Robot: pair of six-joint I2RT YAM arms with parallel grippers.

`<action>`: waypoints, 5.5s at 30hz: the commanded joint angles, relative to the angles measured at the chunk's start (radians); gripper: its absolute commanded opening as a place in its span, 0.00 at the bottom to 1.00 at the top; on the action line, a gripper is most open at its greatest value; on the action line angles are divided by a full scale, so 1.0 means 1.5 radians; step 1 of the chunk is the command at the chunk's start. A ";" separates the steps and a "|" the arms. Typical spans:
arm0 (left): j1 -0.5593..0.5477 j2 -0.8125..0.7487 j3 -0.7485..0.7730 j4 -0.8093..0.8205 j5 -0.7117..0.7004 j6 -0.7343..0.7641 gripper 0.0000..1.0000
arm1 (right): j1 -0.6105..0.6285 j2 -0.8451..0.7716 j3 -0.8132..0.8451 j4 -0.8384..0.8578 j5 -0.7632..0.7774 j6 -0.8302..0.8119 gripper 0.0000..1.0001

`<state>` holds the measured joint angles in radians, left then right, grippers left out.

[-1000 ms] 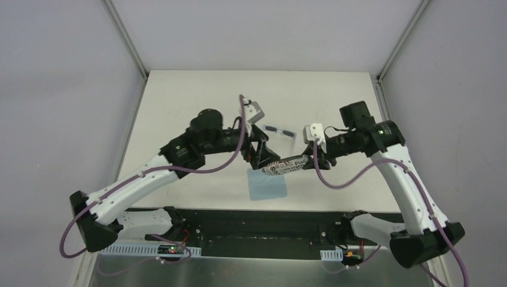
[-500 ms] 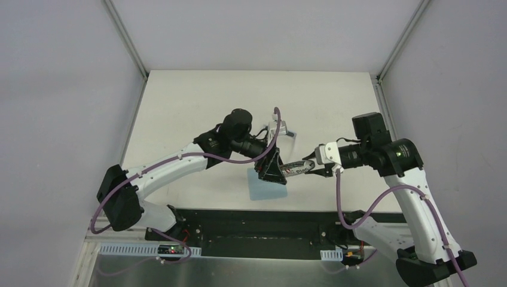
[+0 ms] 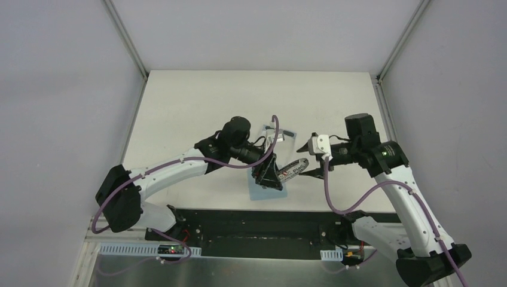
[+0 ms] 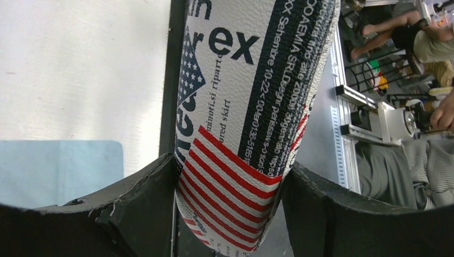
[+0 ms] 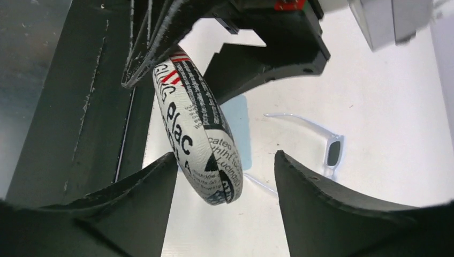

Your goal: Organize the sunglasses

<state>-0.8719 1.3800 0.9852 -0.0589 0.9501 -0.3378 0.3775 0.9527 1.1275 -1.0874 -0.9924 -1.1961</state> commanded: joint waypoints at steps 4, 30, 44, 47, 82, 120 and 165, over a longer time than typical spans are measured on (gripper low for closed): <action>-0.006 -0.097 -0.071 0.084 -0.150 -0.016 0.06 | -0.002 -0.001 -0.061 0.210 0.013 0.259 0.84; -0.015 -0.204 -0.278 0.255 -0.549 -0.075 0.00 | -0.095 0.181 -0.179 0.324 0.051 0.836 0.93; -0.305 -0.118 -0.186 0.358 -1.033 0.432 0.00 | -0.126 0.432 -0.090 0.409 -0.215 1.176 0.93; -0.356 -0.073 -0.202 0.473 -1.127 0.535 0.00 | -0.126 0.429 -0.094 0.413 -0.211 1.190 0.93; -0.409 -0.110 -0.122 0.051 -1.285 0.037 0.14 | -0.160 0.287 -0.054 0.294 0.058 0.850 0.82; -0.063 -0.077 -0.095 -0.021 -0.636 -0.201 0.87 | -0.156 0.122 -0.168 0.140 0.446 0.358 0.81; -0.001 -0.222 -0.188 0.284 -0.569 -0.139 0.87 | -0.068 0.363 0.114 -0.246 -0.248 0.224 0.41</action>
<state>-0.8757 1.0569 0.6727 0.1581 -0.0280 -0.6296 0.2676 1.3636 1.2461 -1.1339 -0.9611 -0.6895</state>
